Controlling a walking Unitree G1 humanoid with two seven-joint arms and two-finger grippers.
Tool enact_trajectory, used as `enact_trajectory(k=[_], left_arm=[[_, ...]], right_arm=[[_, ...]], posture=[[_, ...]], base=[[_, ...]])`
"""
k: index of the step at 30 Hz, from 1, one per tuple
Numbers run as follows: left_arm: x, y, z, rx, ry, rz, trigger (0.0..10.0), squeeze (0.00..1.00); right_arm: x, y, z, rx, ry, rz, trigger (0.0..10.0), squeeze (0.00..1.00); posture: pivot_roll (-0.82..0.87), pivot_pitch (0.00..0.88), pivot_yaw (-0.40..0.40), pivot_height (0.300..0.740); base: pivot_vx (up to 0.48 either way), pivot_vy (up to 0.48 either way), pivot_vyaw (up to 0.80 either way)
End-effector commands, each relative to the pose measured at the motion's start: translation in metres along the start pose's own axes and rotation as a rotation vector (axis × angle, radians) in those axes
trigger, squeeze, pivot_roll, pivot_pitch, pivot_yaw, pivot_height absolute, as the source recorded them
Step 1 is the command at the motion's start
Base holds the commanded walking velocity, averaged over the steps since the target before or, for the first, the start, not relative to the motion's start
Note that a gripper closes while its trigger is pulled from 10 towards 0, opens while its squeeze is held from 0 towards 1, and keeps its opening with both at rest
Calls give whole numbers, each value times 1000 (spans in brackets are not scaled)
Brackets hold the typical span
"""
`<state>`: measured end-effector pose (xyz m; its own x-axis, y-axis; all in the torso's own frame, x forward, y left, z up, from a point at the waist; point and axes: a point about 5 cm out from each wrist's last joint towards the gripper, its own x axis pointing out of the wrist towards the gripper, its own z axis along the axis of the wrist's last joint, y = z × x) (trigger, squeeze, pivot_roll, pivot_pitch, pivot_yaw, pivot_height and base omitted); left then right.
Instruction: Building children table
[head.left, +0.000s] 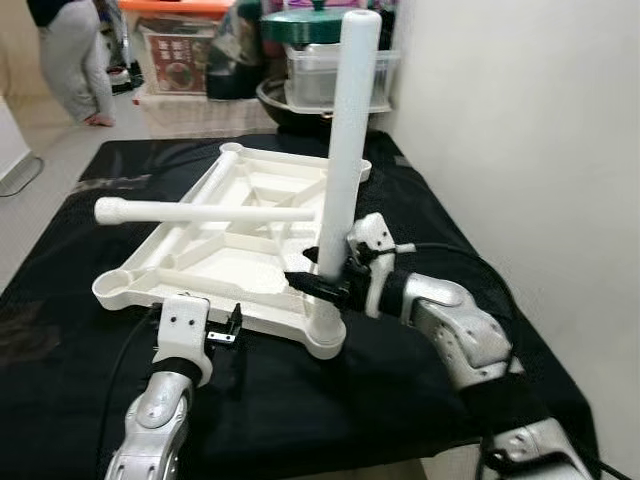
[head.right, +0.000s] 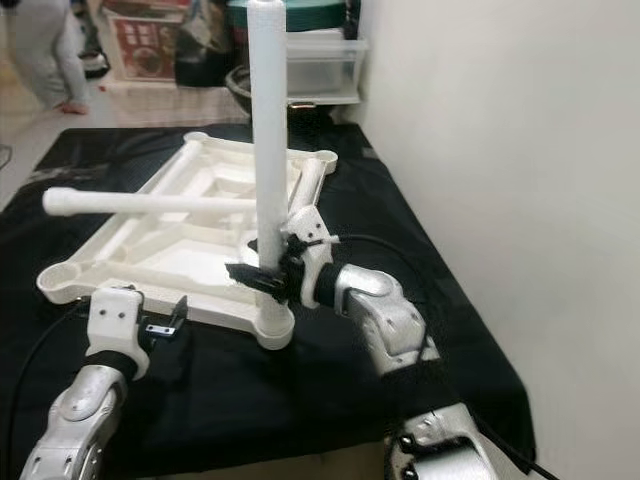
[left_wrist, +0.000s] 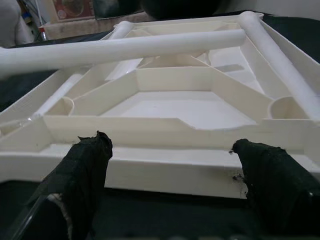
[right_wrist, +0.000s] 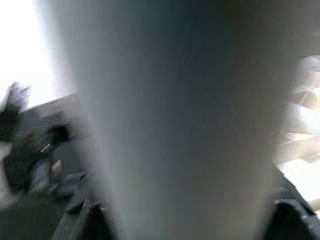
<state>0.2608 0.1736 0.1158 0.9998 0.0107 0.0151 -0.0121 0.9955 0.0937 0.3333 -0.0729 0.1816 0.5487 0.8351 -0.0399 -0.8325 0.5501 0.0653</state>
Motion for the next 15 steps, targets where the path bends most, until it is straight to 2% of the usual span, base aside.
enact_trajectory(k=[1,2,3,4,5,6,8,9,11,12,13,14,15], left_arm=[[-3,1,-4,0,13,8,10000,0],[-3,1,-4,0,13,8,10000,0],[-4,2,-5,2,16,9,10000,0],[-5,2,-6,4,19,9,10000,0],[-5,2,-6,4,19,9,10000,0],[-5,3,-6,5,21,9,10000,0],[-5,2,-7,5,24,8,10000,0],[-5,2,-7,5,24,8,10000,0],[-4,1,-7,5,24,4,10000,0],[-4,1,-7,5,23,3,10000,0],[-3,0,-7,4,24,1,10000,0],[-3,0,-8,3,27,-3,10000,0],[-3,0,-8,3,27,-3,10000,0]], right_arm=[[5,-13,0,27,6,-163,392,0],[5,-13,0,27,6,-163,392,0],[3,-27,-3,73,10,-337,0,0],[-7,-44,-11,121,53,-577,0,0],[-7,-44,-11,121,53,-577,0,0],[-16,-53,-18,146,87,-731,0,0],[-45,-66,-37,147,174,-992,0,0],[-45,-66,-37,147,174,-992,0,0],[-68,-68,-48,140,222,-1117,0,0],[-74,-67,-51,136,235,-1151,0,0],[-75,-63,-55,130,255,-1124,0,0],[-70,-56,-54,94,257,-1063,7059,0],[-70,-56,-54,94,257,-1063,7059,0]], posture=[[33,0,-80,740],[33,0,-80,740],[32,0,-80,740],[29,0,-78,740],[29,0,-78,740],[28,0,-77,740],[24,0,-74,740],[24,0,-74,740],[11,0,-66,740],[11,0,-66,740],[1,0,-60,740],[-7,0,-52,740],[-7,0,-52,740]], base=[[0,0,0],[0,0,0],[0,0,0],[0,0,0],[0,0,0],[0,0,0],[0,0,0],[0,0,0],[0,0,0],[0,0,0],[0,0,0],[0,0,0],[0,0,0]])
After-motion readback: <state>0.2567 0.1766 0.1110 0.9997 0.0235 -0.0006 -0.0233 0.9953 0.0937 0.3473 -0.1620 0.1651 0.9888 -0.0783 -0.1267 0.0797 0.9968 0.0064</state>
